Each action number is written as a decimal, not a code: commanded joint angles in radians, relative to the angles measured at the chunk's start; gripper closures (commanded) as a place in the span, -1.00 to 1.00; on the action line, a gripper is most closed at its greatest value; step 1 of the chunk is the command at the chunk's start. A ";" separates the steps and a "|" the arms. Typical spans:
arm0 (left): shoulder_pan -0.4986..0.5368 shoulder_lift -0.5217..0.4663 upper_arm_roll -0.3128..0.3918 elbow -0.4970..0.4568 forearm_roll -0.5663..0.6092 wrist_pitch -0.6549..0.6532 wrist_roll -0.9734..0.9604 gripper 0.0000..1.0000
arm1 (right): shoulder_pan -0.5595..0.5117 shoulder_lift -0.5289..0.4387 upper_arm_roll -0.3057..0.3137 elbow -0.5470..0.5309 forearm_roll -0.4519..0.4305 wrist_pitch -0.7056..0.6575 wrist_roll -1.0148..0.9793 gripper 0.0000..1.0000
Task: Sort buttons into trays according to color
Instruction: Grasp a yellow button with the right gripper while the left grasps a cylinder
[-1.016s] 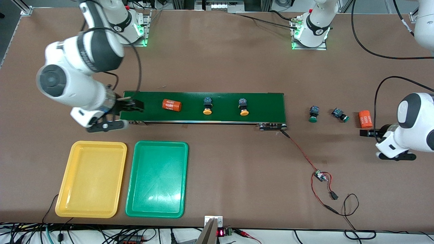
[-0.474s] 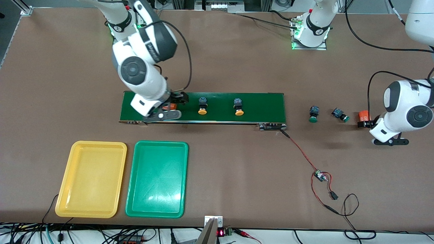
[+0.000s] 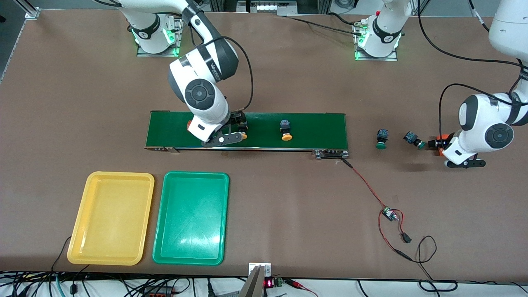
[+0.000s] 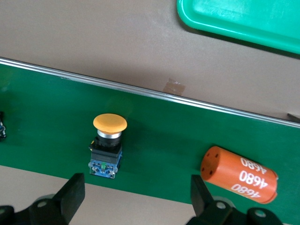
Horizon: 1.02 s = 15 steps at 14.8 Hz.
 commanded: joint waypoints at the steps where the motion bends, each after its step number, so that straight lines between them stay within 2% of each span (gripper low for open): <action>1: 0.002 -0.009 0.001 0.007 -0.022 0.009 0.033 0.32 | 0.014 0.019 -0.010 0.016 0.008 -0.001 0.007 -1.00; 2: 0.000 -0.015 -0.004 0.021 -0.022 0.003 0.037 0.46 | 0.015 0.028 -0.010 0.016 0.008 -0.001 0.017 -1.00; 4: 0.000 -0.036 -0.018 0.030 -0.022 -0.018 0.072 0.53 | 0.023 0.048 -0.010 0.016 0.008 0.015 0.045 -1.00; 7: -0.002 -0.044 -0.035 0.104 -0.022 -0.112 0.150 0.54 | 0.045 0.078 -0.010 0.015 0.004 0.045 0.106 -1.00; 10: -0.003 -0.067 -0.114 0.173 -0.022 -0.256 0.220 0.48 | 0.049 0.109 -0.010 0.016 -0.005 0.056 0.117 -1.00; 12: -0.003 -0.094 -0.188 0.178 -0.022 -0.301 0.282 0.51 | 0.049 0.120 -0.010 0.015 -0.007 0.059 0.117 -1.00; 13: -0.003 -0.098 -0.221 0.174 -0.022 -0.321 0.314 0.52 | 0.048 0.121 -0.010 0.015 -0.005 0.059 0.117 -0.89; 14: -0.003 -0.099 -0.264 0.174 -0.023 -0.330 0.366 0.53 | 0.045 0.121 -0.012 0.015 -0.007 0.060 0.117 -0.60; 15: -0.003 -0.101 -0.300 0.174 -0.025 -0.336 0.427 0.54 | 0.040 0.121 -0.012 0.013 -0.005 0.057 0.119 -0.10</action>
